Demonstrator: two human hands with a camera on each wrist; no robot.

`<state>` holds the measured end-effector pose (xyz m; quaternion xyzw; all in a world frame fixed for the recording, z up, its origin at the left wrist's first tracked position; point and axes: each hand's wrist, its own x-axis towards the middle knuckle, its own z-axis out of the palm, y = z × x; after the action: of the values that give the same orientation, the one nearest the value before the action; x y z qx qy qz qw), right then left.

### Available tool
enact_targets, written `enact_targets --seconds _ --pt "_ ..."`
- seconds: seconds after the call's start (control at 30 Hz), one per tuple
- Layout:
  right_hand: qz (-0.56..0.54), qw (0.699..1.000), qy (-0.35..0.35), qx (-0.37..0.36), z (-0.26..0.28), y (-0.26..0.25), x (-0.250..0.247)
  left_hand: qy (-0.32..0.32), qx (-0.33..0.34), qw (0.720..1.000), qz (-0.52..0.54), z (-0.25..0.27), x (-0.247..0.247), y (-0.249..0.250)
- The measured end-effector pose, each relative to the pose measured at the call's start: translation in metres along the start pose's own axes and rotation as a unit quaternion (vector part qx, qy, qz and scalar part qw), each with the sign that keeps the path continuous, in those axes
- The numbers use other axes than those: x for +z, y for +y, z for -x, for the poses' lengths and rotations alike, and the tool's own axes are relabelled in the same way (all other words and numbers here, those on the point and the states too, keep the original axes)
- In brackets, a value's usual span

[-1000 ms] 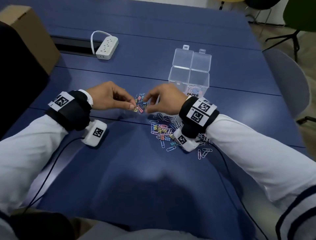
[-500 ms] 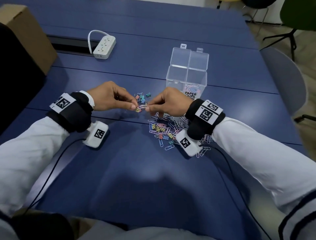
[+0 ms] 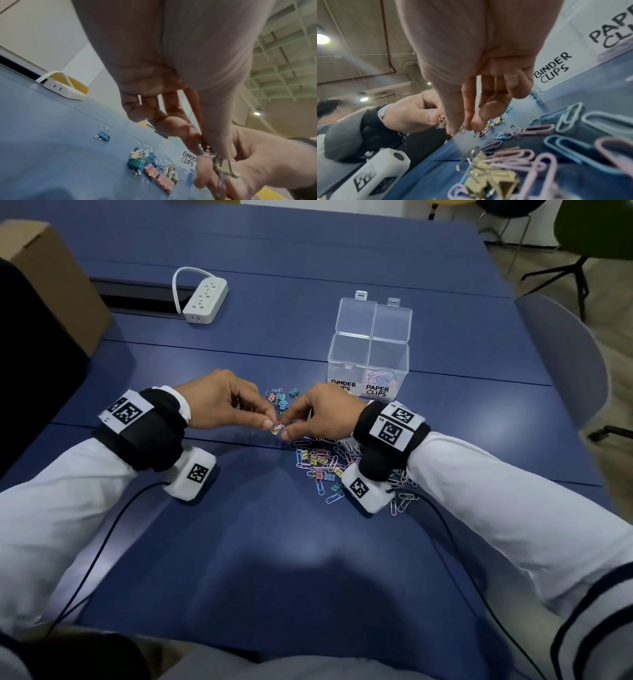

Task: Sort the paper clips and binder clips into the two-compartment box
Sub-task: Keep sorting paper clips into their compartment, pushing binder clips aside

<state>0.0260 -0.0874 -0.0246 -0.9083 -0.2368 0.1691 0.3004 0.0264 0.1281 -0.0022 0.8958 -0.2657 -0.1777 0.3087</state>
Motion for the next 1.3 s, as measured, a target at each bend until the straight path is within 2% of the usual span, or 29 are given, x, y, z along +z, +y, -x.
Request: enact_targets --seconds 0.13,0.4,0.6,0.73,0.8,0.87,0.97,1.13,1.3 --pt "-0.062 0.998 0.003 -0.011 0.003 0.001 -0.001 0.009 0.003 1.000 0.008 0.001 -0.004 0.000" --pt "-0.043 0.997 0.065 0.013 0.012 0.006 -0.012 -0.006 -0.029 0.999 -0.018 -0.003 0.008 -0.005" --pt "-0.024 0.994 0.099 0.033 0.037 0.023 -0.033 0.051 -0.043 0.996 -0.065 -0.013 0.002 -0.011" --pt "-0.036 0.992 0.112 0.051 0.060 0.045 -0.042 0.023 -0.061 0.992 -0.106 -0.021 0.001 -0.012" --pt "-0.079 0.990 0.107 0.056 0.071 0.052 -0.044 0.020 -0.060 0.991 -0.116 -0.023 0.000 -0.010" --pt "-0.149 0.983 0.089 0.065 0.081 0.057 -0.045 0.046 -0.050 0.990 -0.124 -0.028 -0.003 -0.002" --pt "-0.190 0.976 0.072 0.081 0.092 0.064 -0.048 0.078 -0.004 0.986 -0.148 -0.037 0.002 0.015" --pt "-0.168 0.981 0.051 0.079 0.102 0.065 -0.043 -0.068 0.037 0.973 -0.219 -0.052 0.037 0.038" --pt "-0.152 0.987 0.032 0.039 0.109 0.064 -0.036 -0.107 0.047 0.969 -0.219 -0.071 0.054 0.052"
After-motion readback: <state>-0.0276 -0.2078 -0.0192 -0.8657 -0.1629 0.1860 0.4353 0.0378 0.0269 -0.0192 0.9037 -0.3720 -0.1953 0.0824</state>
